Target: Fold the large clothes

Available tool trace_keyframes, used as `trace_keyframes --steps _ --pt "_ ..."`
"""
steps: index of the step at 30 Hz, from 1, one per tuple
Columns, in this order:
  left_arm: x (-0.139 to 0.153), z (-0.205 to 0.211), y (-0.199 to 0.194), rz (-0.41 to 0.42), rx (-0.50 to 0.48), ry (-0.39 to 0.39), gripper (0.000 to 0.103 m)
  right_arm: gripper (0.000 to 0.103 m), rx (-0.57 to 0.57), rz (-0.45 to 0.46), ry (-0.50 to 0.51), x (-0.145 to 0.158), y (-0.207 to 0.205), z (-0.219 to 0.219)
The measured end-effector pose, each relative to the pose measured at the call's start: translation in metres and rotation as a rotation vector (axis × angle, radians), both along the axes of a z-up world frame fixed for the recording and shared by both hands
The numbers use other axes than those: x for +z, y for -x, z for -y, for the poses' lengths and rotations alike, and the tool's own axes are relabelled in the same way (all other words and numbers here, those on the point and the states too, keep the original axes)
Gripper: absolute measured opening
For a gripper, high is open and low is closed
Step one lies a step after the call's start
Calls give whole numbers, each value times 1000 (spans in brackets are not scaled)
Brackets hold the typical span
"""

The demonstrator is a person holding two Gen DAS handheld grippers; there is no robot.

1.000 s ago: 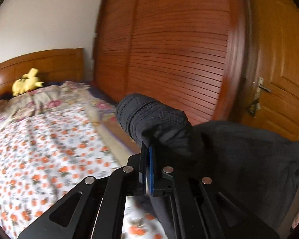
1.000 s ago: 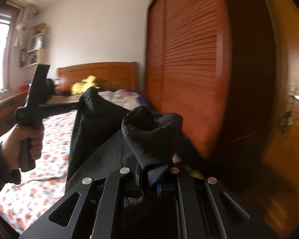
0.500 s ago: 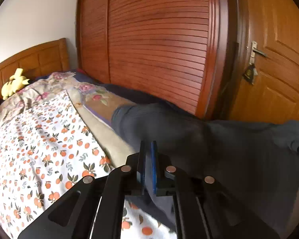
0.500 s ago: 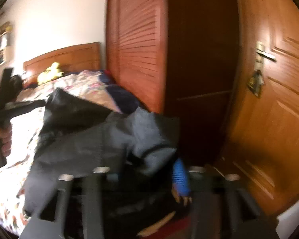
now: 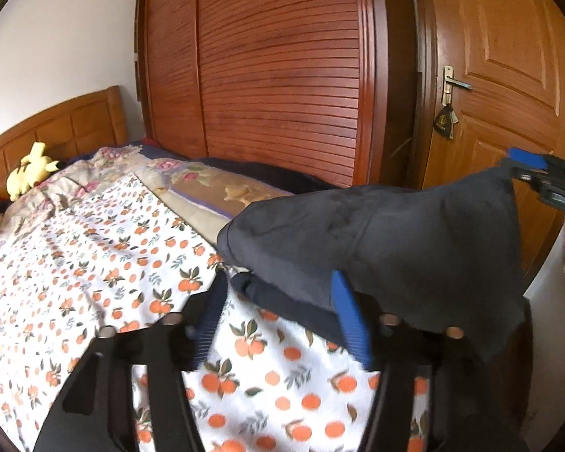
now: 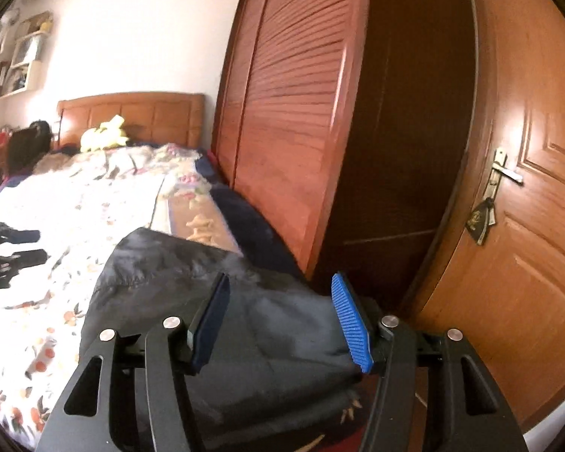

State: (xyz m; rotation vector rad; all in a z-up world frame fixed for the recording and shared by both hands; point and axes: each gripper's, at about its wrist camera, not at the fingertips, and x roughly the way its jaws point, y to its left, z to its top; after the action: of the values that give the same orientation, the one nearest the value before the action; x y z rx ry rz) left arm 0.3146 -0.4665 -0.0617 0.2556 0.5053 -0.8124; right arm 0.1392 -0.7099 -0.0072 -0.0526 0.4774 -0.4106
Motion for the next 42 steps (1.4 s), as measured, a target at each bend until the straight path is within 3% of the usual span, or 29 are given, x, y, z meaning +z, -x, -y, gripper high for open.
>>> trace_keyframes --steps 1,3,6,10,15,22,29,37,42 --pt "1 -4 5 5 -2 -2 71 53 0 -10 -15 -4 -7 3" --pt "2 -15 15 15 -4 -1 87 53 -17 -31 -43 -13 -14 10" --pt "8 -31 31 34 2 29 98 53 -56 -60 -86 -24 -15 23" --pt "14 -50 51 56 0 40 100 52 -98 -120 -179 -46 -13 45" --pt "20 -74 71 50 2 48 100 52 -133 -176 -190 -69 -10 45" --pt "28 -113 84 22 38 53 100 54 -160 -146 -147 -49 1 23" --pt "32 -160 95 28 110 53 100 67 -14 -85 -77 -11 12 -56" --pt "24 -227 114 11 238 19 101 94 226 -32 -115 -7 9 -174" --pt "23 -277 137 10 315 1 100 96 341 -32 -158 -11 11 -230"
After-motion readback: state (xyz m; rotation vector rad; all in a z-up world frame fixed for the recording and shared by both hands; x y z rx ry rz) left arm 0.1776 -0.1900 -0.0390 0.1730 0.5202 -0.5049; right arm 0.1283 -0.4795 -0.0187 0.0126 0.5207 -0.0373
